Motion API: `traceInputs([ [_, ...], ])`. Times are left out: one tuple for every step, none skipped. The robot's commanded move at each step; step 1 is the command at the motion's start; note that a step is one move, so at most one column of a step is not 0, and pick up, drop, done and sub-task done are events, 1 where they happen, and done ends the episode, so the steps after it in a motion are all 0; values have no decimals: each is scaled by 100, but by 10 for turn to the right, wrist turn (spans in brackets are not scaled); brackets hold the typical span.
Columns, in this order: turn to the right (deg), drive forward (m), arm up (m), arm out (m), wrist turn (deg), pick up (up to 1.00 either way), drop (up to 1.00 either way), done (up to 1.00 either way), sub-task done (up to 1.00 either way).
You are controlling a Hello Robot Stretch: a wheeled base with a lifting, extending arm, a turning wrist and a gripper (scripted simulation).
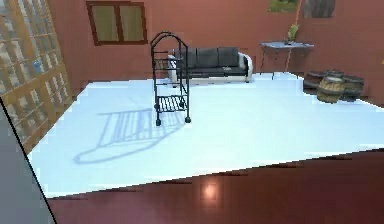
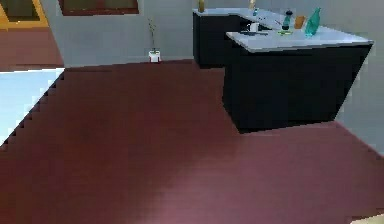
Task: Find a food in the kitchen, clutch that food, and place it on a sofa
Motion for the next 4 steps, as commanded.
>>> traceInputs([
  [-450,0,0,0,0,0,0,0,0],
  [-450,0,0,0,0,0,0,0,0],
  [-390,0,0,0,0,0,0,0,0],
  [0,70,0,0,0,0,0,0,0],
])
